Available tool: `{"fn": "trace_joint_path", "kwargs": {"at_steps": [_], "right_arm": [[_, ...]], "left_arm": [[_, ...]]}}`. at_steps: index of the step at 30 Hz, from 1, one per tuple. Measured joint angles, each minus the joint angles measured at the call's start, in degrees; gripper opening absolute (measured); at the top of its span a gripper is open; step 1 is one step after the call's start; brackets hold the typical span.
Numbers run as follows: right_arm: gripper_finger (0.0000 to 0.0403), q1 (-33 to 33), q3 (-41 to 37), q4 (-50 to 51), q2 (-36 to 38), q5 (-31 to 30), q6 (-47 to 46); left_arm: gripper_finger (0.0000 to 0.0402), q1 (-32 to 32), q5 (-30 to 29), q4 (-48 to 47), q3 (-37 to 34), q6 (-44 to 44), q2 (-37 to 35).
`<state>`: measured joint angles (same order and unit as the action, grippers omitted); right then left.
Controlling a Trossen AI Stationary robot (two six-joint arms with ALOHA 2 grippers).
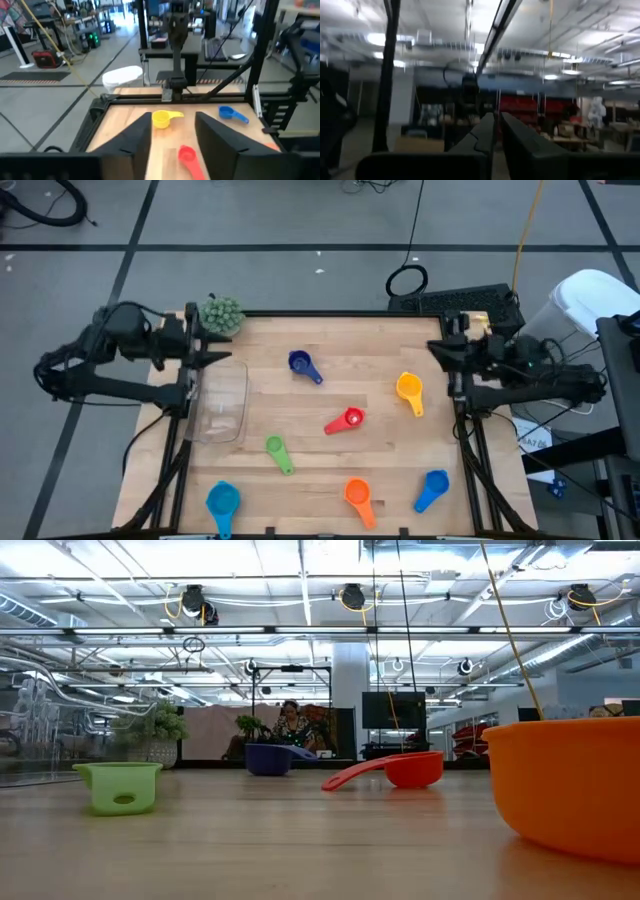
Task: Nest measuring cups in basket
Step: Move the yellow measuring cup to the top center of the table
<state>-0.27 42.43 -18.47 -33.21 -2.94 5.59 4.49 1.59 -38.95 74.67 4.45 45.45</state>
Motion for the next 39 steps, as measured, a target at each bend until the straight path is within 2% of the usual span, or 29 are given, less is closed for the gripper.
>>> {"fn": "trace_joint_path", "kwargs": {"at_steps": [6,10,12,15,18,21,24,29,34,39], "right_arm": [[0.0089,0.0,19.8,17.7,-17.3,0.0,4.5],[0.0135,0.0,29.7,29.9,-26.6,-0.4,7.5],[0.0158,-0.1,32.6,32.4,-29.7,-2.9,9.5],[0.0188,-0.1,33.3,34.5,-32.4,-7.6,11.0],[0.0208,-0.3,33.3,41.1,-33.8,-13.1,10.4],[0.0216,-1.4,33.3,49.0,-35.0,-18.4,8.2],[0.0216,-2.9,33.2,55.6,-37.2,-19.7,6.8],[0.0207,-6.0,33.3,57.4,-41.5,-19.0,8.1],[0.0204,-9.7,33.3,53.3,-50.4,-10.4,8.4],[0.0204,-12.4,33.2,45.2,-58.0,-6.1,8.6]], "left_arm": [[0.0225,0.0,-0.2,-7.3,8.4,2.6,6.8],[0.0252,0.0,-0.9,-13.8,9.1,1.9,9.8],[0.0261,0.0,-1.1,-16.8,9.1,0.4,11.2],[0.0265,0.0,-1.8,-21.3,9.1,-2.2,13.3],[0.0254,-0.1,-4.2,-25.4,9.1,-3.4,14.6],[0.0235,-0.7,-9.0,-28.2,9.1,-3.2,15.9],[0.0214,-0.9,-12.1,-28.9,9.1,-2.0,16.9],[0.0183,-0.3,-12.1,-29.1,9.1,1.0,19.4],[0.0161,2.3,-12.2,-32.6,9.1,3.3,23.3],[0.0143,5.3,-12.2,-33.3,9.0,5.5,24.6]]}}
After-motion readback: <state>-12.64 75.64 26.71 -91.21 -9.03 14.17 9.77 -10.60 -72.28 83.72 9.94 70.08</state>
